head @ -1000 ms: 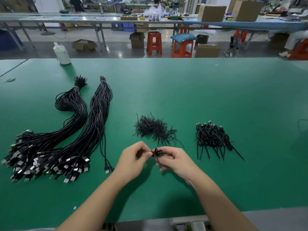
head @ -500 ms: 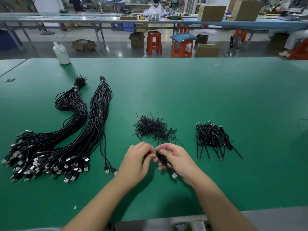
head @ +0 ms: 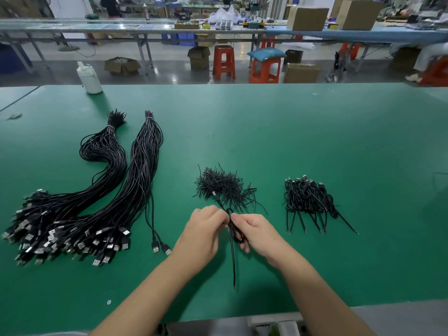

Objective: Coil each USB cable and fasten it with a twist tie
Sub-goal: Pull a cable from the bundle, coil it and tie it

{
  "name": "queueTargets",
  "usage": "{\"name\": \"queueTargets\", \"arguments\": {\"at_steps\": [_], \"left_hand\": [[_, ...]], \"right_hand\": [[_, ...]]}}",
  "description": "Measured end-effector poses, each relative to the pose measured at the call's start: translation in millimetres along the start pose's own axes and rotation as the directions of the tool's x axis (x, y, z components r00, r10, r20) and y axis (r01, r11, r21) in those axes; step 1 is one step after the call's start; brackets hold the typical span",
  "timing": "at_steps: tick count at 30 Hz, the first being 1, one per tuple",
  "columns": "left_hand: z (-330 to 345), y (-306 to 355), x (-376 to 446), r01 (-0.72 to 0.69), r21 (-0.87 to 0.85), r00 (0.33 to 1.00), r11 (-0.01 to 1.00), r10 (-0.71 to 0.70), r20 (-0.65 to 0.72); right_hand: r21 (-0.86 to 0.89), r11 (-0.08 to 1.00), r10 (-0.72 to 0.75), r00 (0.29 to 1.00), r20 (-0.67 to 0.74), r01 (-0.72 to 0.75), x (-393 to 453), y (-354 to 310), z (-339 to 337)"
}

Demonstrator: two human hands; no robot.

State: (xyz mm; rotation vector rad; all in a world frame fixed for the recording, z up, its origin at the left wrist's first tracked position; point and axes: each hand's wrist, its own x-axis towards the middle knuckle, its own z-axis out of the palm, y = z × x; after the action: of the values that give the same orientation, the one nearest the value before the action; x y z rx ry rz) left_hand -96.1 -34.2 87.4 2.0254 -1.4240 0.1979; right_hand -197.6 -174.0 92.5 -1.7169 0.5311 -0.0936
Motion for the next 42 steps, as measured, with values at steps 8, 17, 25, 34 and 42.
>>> {"name": "queueTargets", "arguments": {"at_steps": [8, 17, 25, 34, 42], "left_hand": [[35.1, -29.0, -6.7, -0.219, 0.266, 0.974, 0.939, 0.227, 0.0], [49.5, -76.0, -11.4, 0.202, 0.335, 0.975, 0.921, -0.221, 0.02], [58.1, -82.4, -13.9, 0.241, 0.34, 0.967, 0.909, -0.256, 0.0], [59.3, -82.4, -14.1, 0.25, 0.33, 0.966, 0.91, -0.257, -0.022], [58.0, -80.8, -13.9, 0.254, 0.348, 0.964, 0.903, -0.267, -0.011]], "right_hand": [[0.09, 0.97, 0.215, 0.971, 0.108, -0.225, 8.1, 15.8, -19.4], [-0.33, 0.902, 0.204, 0.948, -0.243, -0.279, 32.0, -5.8, -118.2], [-0.507, 0.678, 0.23, 0.809, -0.541, -0.532, 47.3, -10.0, -216.9], [-0.666, 0.445, 0.198, 0.791, -0.579, -0.598, 56.5, 36.3, -222.9], [-0.705, 0.677, -0.198, 0.872, -0.448, -0.209, 59.1, 17.6, -122.8]]}}
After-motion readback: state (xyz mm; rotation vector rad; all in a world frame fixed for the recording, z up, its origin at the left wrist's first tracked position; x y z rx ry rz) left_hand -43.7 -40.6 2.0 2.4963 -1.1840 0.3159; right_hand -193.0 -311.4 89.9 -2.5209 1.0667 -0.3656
